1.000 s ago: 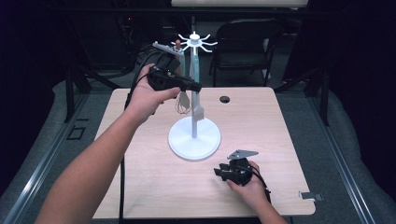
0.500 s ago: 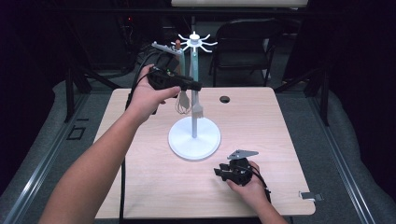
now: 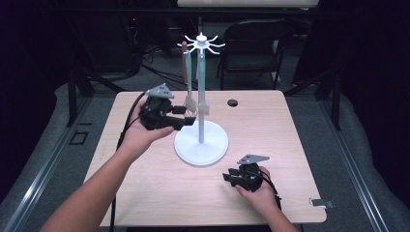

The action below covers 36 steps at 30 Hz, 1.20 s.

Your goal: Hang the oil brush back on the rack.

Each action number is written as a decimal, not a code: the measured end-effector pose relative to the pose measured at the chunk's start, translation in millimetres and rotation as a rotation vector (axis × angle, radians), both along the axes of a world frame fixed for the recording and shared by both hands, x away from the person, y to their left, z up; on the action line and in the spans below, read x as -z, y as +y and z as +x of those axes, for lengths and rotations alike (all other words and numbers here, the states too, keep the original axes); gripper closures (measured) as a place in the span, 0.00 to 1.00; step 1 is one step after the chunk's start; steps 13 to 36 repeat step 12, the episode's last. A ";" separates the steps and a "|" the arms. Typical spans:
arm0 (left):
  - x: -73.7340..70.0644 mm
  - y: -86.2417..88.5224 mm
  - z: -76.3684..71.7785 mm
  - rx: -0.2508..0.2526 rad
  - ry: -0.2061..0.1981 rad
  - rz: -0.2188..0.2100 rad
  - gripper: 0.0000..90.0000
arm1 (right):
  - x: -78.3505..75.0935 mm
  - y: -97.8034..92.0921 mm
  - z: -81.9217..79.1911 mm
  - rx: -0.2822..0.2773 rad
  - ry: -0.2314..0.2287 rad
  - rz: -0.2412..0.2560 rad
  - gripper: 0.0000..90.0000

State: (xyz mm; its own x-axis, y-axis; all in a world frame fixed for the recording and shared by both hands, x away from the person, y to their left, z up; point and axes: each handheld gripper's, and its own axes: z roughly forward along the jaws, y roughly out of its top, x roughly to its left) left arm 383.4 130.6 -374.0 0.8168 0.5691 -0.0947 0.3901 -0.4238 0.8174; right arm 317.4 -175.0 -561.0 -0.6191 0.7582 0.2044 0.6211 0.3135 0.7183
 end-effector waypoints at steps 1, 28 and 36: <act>10.7 5.6 -2.2 -0.014 0.009 -0.010 0.49 | 0.7 0.3 0.2 0.001 -0.006 0.010 0.72; 108.6 69.3 -27.6 -0.208 0.086 -0.042 0.43 | 0.2 -0.8 0.1 0.004 -0.013 0.010 0.66; 108.6 69.3 -27.6 -0.208 0.086 -0.042 0.43 | 0.2 -0.8 0.1 0.004 -0.013 0.010 0.66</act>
